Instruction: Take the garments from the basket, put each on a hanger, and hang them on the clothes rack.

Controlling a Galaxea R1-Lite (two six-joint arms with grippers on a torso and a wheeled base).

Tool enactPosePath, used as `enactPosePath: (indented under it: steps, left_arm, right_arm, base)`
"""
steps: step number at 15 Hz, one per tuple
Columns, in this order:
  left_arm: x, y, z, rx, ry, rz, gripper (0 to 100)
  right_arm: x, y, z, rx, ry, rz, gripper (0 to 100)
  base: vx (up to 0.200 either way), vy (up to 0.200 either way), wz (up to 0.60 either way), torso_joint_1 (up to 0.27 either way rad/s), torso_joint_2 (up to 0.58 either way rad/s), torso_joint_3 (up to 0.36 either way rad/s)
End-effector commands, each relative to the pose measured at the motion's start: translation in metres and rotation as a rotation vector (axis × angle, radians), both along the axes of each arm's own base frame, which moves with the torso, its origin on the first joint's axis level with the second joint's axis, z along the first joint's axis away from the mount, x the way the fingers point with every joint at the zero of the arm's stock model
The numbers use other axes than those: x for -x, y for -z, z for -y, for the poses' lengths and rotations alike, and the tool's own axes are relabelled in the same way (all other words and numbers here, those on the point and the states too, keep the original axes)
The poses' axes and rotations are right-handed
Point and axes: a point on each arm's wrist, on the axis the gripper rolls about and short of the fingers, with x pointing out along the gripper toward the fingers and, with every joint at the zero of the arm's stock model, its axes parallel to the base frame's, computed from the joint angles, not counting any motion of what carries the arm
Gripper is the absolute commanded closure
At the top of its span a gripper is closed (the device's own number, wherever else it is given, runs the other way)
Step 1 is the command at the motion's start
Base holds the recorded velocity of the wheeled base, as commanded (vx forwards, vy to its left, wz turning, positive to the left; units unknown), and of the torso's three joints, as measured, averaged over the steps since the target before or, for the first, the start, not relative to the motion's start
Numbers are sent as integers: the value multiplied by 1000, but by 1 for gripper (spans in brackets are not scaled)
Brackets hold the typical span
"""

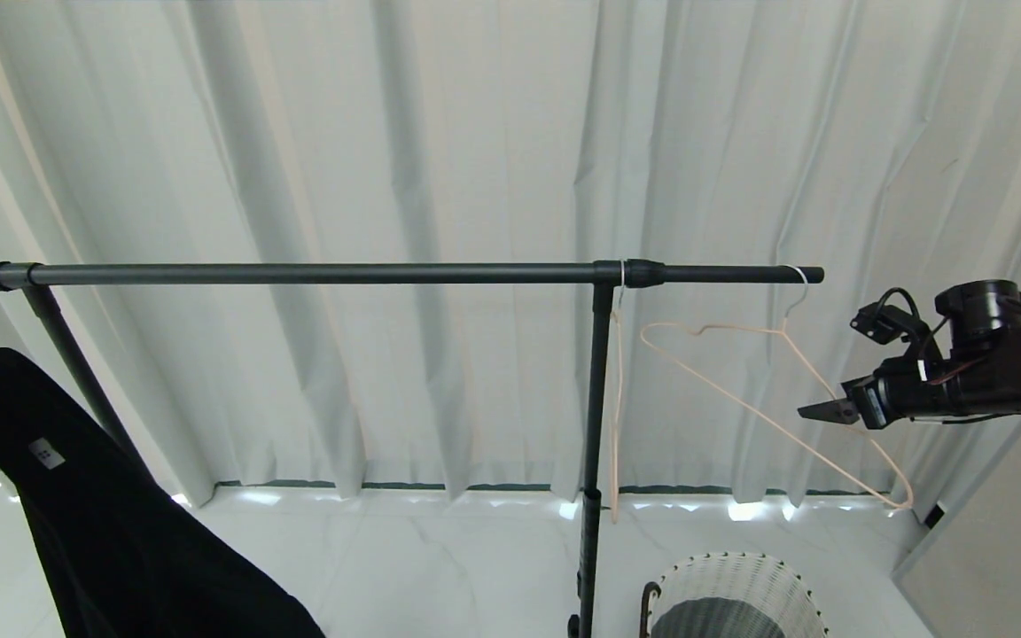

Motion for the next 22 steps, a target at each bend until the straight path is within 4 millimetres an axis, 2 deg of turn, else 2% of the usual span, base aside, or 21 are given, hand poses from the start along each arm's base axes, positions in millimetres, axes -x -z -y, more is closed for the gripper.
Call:
enactPosePath:
  steps: [1, 5, 6, 13, 18, 22]
  left_arm:
    - [2, -1, 0, -10, 1, 8, 100]
    - [2, -1, 0, -20, 5, 7, 100]
    - [2, -1, 0, -20, 5, 7, 100]
    - [1, 0, 0, -30, 10, 1, 100]
    - [2, -1, 0, -30, 10, 3, 100]
    - [1, 0, 0, -30, 10, 0, 100]
  right_arm:
    - [-5, 9, 0, -8, -8, -19, 0]
    - [-8, 12, 0, -20, -18, -24, 0]
    - [-10, 15, 0, -25, -22, -29, 100]
    - [-18, 12, 1, -26, -19, -7, 100]
    - [-12, -6, 0, -24, -19, 36, 100]
    - [2, -27, 2, -26, -4, 76, 100]
  base:
    - [0, 0, 0, 0, 0, 0]
    - [0, 0, 0, 0, 0, 0]
    - [0, 0, 0, 0, 0, 0]
    - [0, 0, 0, 0, 0, 0]
    - [0, 0, 0, 0, 0, 0]
    - [0, 0, 0, 0, 0, 0]
